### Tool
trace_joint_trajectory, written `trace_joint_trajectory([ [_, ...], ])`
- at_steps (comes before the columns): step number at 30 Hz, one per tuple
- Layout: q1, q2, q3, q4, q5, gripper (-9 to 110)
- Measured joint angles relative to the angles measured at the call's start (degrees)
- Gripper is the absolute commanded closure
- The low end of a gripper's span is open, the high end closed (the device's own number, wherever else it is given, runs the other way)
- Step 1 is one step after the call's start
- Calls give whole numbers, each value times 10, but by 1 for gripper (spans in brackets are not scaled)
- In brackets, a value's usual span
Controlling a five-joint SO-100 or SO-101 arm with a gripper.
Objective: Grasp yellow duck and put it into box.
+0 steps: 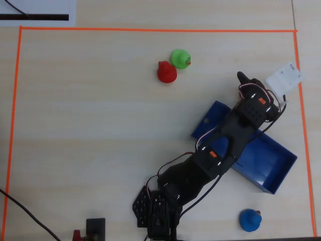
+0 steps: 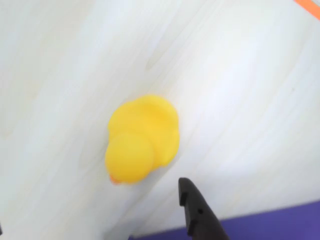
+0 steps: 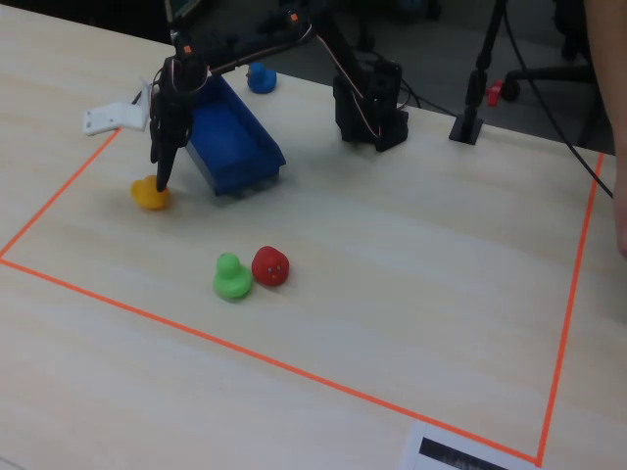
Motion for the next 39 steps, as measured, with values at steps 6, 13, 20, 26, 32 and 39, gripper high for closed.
trace_joint_trajectory([
  [6,13,-86,-117,42,-2,52],
  [13,28,-134,-162,50,-13,51],
  [20,33,-167,-162,48,-25,51],
  [26,33,-195,-188,43,-29,76],
  [32,29,-215,-214,24,-31,101],
  [39,33,-225,-217,-43,-31,101],
])
